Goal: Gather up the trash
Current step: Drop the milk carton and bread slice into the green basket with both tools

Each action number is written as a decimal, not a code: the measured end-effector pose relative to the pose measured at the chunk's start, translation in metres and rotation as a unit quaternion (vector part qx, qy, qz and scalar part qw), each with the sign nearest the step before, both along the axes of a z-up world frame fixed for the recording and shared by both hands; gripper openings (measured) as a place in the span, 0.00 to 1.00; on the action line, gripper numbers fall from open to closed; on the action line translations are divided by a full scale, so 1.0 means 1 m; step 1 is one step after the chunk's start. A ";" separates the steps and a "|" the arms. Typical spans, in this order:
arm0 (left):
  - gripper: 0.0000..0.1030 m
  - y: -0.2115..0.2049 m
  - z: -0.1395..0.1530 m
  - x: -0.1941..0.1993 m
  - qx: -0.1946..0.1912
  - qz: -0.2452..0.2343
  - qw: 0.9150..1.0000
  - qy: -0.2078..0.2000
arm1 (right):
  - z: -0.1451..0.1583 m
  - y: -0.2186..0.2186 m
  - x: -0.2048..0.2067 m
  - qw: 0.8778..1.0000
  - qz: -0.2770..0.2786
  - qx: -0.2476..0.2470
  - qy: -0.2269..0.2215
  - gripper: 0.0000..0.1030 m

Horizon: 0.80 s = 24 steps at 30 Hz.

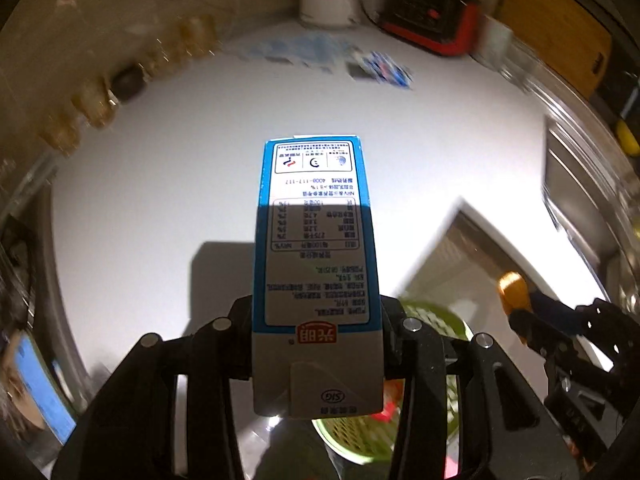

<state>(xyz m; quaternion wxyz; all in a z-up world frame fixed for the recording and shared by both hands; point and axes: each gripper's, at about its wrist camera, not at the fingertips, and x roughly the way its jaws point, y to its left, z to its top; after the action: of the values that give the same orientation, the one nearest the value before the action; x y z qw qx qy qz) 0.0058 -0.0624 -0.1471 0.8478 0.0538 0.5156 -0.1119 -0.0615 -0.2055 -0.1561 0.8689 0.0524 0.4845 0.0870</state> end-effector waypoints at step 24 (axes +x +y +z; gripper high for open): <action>0.55 -0.048 -0.080 -0.088 0.019 -0.070 0.995 0.073 | -0.023 -0.020 -0.081 0.999 0.005 0.008 0.031 0.22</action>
<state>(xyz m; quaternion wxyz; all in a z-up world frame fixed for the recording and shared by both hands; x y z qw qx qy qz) -0.0819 -0.1107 -0.2269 0.7969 0.0970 0.5731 -0.1647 -0.1428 -0.2251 -0.1789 0.8525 0.0593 0.5108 0.0937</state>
